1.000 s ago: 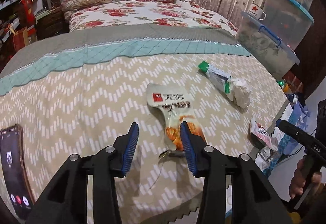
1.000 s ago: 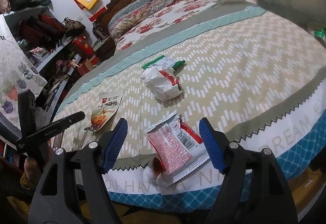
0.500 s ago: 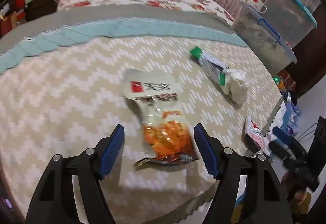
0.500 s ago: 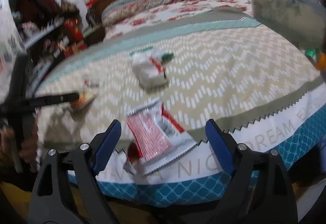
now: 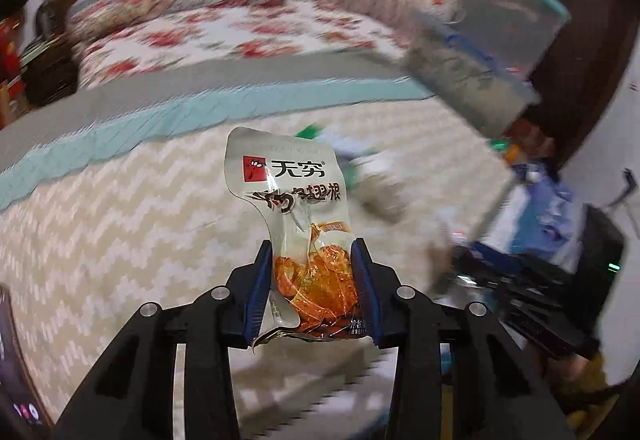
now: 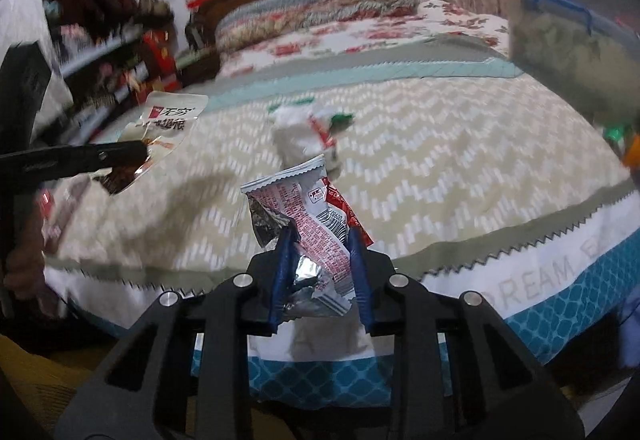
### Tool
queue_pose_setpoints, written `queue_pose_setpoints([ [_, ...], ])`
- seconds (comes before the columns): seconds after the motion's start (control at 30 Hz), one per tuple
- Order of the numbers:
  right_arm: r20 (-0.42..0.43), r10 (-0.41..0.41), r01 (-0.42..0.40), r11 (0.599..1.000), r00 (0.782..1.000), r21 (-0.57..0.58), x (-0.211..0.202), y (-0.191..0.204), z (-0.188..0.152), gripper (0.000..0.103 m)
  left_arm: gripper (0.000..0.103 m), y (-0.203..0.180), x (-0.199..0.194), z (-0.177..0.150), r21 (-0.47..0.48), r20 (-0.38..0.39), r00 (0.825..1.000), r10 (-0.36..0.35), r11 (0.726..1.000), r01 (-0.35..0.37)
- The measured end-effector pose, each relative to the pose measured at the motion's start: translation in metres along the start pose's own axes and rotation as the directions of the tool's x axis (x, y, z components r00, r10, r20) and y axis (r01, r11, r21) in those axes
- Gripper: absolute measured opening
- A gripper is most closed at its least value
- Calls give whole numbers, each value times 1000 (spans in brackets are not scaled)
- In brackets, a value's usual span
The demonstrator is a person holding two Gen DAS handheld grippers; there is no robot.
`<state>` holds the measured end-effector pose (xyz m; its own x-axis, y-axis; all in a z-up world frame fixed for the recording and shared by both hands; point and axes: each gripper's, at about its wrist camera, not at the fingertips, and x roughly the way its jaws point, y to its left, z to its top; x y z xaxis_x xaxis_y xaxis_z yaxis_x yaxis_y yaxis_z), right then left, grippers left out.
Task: Collect trash
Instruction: 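Carry the snack pouch and wrapper to the bin and release both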
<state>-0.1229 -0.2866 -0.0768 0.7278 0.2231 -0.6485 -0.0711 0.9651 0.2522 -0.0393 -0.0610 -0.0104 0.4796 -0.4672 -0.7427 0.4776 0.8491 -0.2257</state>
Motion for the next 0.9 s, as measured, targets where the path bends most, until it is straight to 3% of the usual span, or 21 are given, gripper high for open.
queue_pose_setpoints([
  [0.17, 82, -37, 27, 992, 996, 121, -20, -57, 13, 31, 37, -71, 26, 39, 142, -53, 992, -115, 982, 121],
  [0.3, 156, -161, 117, 960, 975, 255, -50, -140, 29, 31, 37, -156, 78, 81, 284, -131, 970, -206, 929, 236],
  [0.4, 179, -227, 148, 917, 957, 370, -70, -206, 44, 31, 38, -221, 124, 115, 334, -194, 939, -284, 881, 335],
  [0.5, 168, -307, 187, 845, 937, 501, -91, -294, 58, 31, 38, -282, 174, 148, 317, -259, 899, -352, 848, 424],
  [0.6, 81, -385, 304, 825, 919, 476, -83, -341, 68, 31, 38, -337, 222, 180, 306, -315, 871, -378, 828, 470],
  [0.67, 47, -398, 336, 828, 916, 449, -74, -356, 69, 31, 38, -375, 251, 198, 308, -349, 852, -391, 810, 498],
  [0.83, 4, -402, 362, 830, 916, 424, -41, -386, 71, 33, 38, -454, 303, 222, 366, -384, 841, -382, 773, 518],
  [0.9, 14, -391, 348, 834, 920, 428, -32, -390, 71, 53, 39, -476, 326, 226, 374, -402, 838, -367, 770, 517],
])
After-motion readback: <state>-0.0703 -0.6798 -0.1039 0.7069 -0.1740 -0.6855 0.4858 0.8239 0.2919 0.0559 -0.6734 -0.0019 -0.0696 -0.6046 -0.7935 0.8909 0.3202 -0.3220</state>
